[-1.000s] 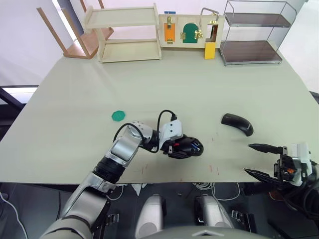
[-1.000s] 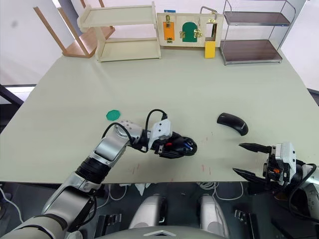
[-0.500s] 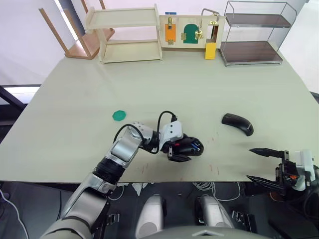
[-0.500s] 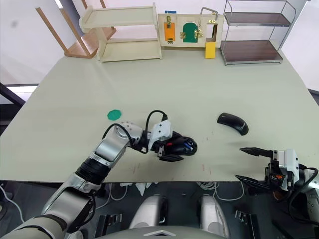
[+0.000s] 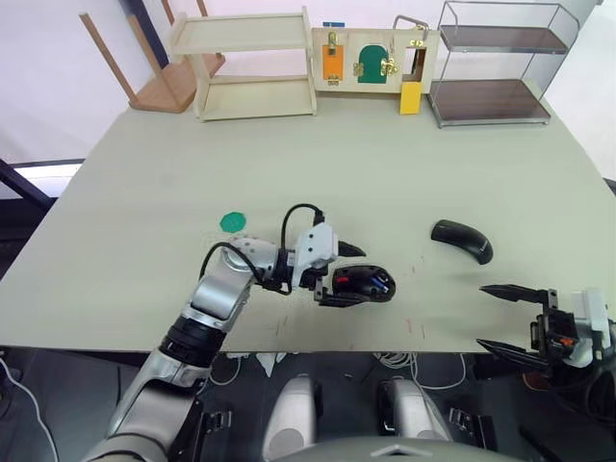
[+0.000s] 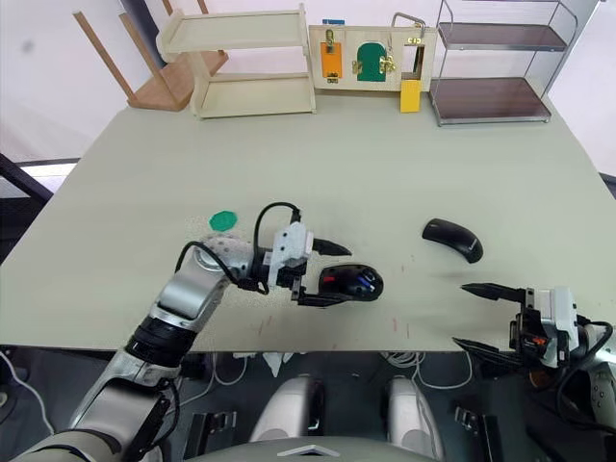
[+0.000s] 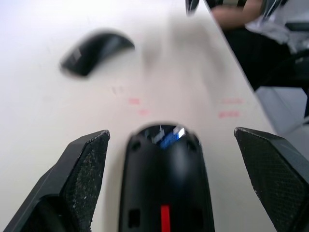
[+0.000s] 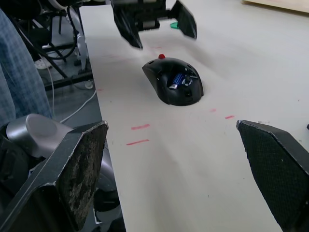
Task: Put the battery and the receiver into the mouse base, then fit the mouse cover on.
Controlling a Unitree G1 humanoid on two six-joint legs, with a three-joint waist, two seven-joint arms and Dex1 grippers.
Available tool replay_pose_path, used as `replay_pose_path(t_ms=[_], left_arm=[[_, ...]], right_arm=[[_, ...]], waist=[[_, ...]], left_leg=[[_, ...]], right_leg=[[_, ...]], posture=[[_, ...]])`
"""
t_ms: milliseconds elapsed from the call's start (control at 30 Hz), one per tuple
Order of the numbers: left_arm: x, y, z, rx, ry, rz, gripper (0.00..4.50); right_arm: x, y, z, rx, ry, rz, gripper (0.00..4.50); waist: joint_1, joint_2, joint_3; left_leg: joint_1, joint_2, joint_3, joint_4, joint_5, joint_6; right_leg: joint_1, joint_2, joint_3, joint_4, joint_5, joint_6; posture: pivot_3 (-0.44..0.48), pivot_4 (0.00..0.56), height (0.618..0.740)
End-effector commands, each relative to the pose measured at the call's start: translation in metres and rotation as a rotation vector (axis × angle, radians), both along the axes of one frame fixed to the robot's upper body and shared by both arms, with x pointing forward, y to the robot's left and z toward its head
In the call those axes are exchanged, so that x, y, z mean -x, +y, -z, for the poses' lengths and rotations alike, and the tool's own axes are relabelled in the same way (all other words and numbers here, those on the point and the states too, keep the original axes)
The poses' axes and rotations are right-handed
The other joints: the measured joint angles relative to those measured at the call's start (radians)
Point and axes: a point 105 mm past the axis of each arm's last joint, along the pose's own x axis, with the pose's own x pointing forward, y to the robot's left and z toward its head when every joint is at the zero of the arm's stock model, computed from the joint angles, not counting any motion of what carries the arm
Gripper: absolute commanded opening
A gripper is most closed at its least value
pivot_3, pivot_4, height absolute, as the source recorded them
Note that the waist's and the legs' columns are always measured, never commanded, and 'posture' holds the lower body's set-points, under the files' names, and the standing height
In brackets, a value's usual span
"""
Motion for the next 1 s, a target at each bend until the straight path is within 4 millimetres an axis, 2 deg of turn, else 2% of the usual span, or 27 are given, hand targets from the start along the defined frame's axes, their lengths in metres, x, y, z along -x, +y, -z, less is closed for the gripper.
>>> replay_pose_path(t_ms=[33, 167, 233, 333, 400, 600, 767, 1000], left_arm=[[0.007, 0.018, -0.025, 0.080, -0.043, -0.001, 4.42], [0.016, 0.047, -0.023, 0.098, 0.003, -0.020, 4.42], [0.021, 0.055, -0.022, 0.107, 0.013, -0.022, 4.42], [0.031, 0.078, -0.024, 0.138, 0.008, -0.037, 4.42], [0.036, 0.085, -0.024, 0.147, 0.011, -0.037, 4.42], [0.051, 0.100, -0.016, 0.144, 0.033, 0.008, 4.42], [0.050, 0.110, -0.014, 0.132, 0.028, 0.017, 4.42], [0.052, 0.112, -0.019, 0.161, 0.021, 0.035, 4.42]], right_arm=[[0.000, 0.003, -0.009, -0.050, -0.032, 0.002, 4.50], [0.002, 0.006, -0.006, -0.065, -0.032, 0.006, 4.50], [0.002, 0.006, -0.005, -0.070, -0.033, 0.014, 4.50], [-0.004, 0.009, -0.006, -0.092, -0.060, 0.052, 4.50], [-0.006, 0.009, -0.007, -0.100, -0.067, 0.068, 4.50], [-0.007, 0.005, -0.008, -0.105, -0.069, 0.086, 4.50], [-0.015, -0.004, -0.013, -0.113, -0.081, 0.153, 4.50], [-0.039, -0.024, -0.015, -0.087, -0.063, 0.343, 4.50]], waist=[[0.000, 0.000, 0.000], [-0.002, 0.002, 0.001], [-0.005, 0.002, 0.001], [0.000, 0.003, 0.002], [-0.001, 0.003, 0.002], [0.001, 0.003, 0.003], [0.001, 0.004, 0.003], [0.000, 0.004, 0.003]], left_leg=[[0.000, 0.000, 0.000, 0.000, 0.000, 0.000], [0.000, 0.000, 0.000, 0.000, 0.000, 0.000], [0.001, 0.001, 0.001, -0.001, 0.000, 0.000], [0.001, 0.001, 0.001, -0.001, 0.000, 0.000], [0.001, 0.001, 0.001, 0.000, 0.000, 0.000], [0.001, 0.001, 0.003, 0.000, 0.000, 0.000], [0.002, 0.002, 0.003, 0.000, 0.000, 0.000], [0.001, 0.002, 0.005, 0.000, 0.000, 0.000]], right_leg=[[0.000, 0.000, 0.000, 0.000, 0.000, 0.001], [0.000, 0.000, 0.000, 0.000, 0.000, 0.000], [0.000, 0.000, 0.000, 0.000, 0.000, 0.000], [0.000, 0.000, 0.000, 0.000, 0.000, 0.000], [0.000, 0.000, 0.000, 0.000, -0.001, 0.001], [-0.001, -0.001, 0.001, 0.000, -0.001, 0.002], [-0.001, 0.000, 0.001, 0.000, -0.002, 0.003], [-0.001, 0.000, 0.002, 0.000, -0.001, 0.002]], posture=[[0.000, 0.150, 0.740], [0.000, 0.150, 0.740], [0.000, 0.150, 0.740], [0.000, 0.150, 0.740], [0.000, 0.150, 0.740], [0.000, 0.150, 0.740], [0.000, 0.150, 0.740], [0.000, 0.150, 0.740]])
